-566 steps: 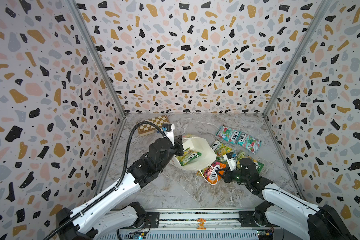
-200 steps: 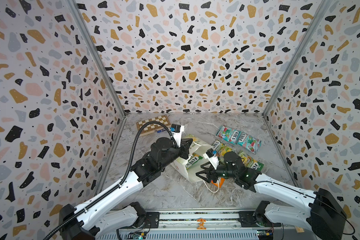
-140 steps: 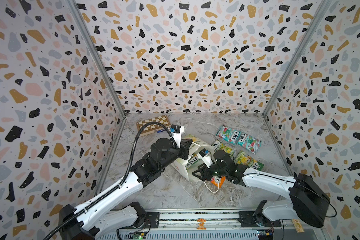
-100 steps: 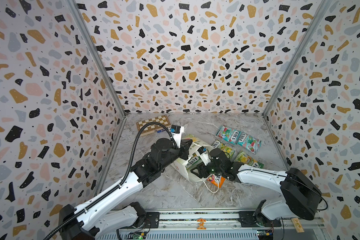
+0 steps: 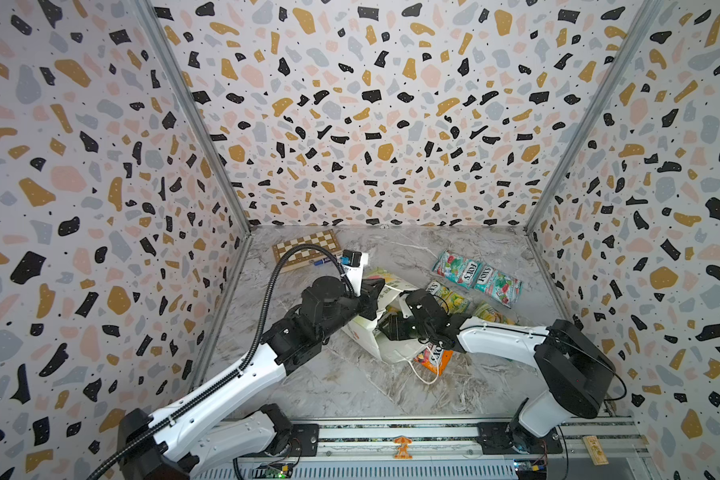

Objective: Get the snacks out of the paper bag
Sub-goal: 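Reach the right gripper into the bag toward the last green Spring Tea packet, then close the right gripper on the green Spring Tea packet in the bag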

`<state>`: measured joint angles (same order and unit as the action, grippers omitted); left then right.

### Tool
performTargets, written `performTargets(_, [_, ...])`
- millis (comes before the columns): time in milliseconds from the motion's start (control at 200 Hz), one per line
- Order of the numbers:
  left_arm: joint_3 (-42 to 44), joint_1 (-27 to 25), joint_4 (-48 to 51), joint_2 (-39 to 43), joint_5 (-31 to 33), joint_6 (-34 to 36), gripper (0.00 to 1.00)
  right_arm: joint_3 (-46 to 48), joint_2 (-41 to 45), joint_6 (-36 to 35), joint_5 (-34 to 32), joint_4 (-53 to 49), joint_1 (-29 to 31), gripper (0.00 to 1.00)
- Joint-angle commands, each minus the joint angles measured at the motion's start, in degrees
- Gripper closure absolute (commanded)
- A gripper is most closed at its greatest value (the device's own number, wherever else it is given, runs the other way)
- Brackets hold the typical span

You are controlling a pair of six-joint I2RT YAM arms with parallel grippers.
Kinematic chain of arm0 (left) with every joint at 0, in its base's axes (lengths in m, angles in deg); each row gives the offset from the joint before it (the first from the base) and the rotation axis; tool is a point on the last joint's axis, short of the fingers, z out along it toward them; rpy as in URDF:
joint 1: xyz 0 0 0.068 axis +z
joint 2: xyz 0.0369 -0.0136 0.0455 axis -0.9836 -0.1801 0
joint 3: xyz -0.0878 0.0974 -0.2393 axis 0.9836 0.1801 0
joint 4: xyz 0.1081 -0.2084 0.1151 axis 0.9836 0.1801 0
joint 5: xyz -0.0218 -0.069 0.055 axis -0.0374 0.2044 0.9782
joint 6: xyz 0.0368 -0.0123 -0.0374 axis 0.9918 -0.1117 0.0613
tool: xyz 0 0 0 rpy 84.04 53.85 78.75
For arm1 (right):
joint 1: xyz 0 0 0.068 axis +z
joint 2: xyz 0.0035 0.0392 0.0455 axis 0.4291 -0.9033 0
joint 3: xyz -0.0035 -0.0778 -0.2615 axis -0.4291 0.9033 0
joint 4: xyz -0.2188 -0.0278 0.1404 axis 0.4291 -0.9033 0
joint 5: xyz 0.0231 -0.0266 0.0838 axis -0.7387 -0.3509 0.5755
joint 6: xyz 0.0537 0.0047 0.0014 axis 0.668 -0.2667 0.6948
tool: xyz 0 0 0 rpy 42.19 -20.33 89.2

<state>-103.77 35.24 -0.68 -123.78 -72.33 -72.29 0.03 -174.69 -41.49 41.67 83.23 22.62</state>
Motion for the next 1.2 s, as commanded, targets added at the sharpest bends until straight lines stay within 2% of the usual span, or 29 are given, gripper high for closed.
performTargets(0, [0.04,-0.09,-3.37,1.30,0.72,0.82,1.00,-3.40,-1.28,3.29,-3.66,-3.30,0.31,0.40])
performTargets(255, [-0.05,-0.09,-3.52,1.46,0.72,0.80,1.00,-5.30,-5.50,5.27,-5.30,0.01,0.22,0.43])
performTargets(420, [0.12,-0.09,-3.35,1.81,1.05,0.79,1.00,-4.99,-6.94,6.96,-3.70,6.17,0.22,0.53])
performTargets(746, [0.43,-0.09,-1.49,2.88,6.74,0.69,1.00,-4.85,-5.82,5.55,-3.05,9.20,0.21,1.00])
performTargets(1196, [1.70,-0.09,-0.71,2.62,15.05,-1.70,1.00,-2.40,3.22,-1.33,0.54,8.64,0.22,1.00])
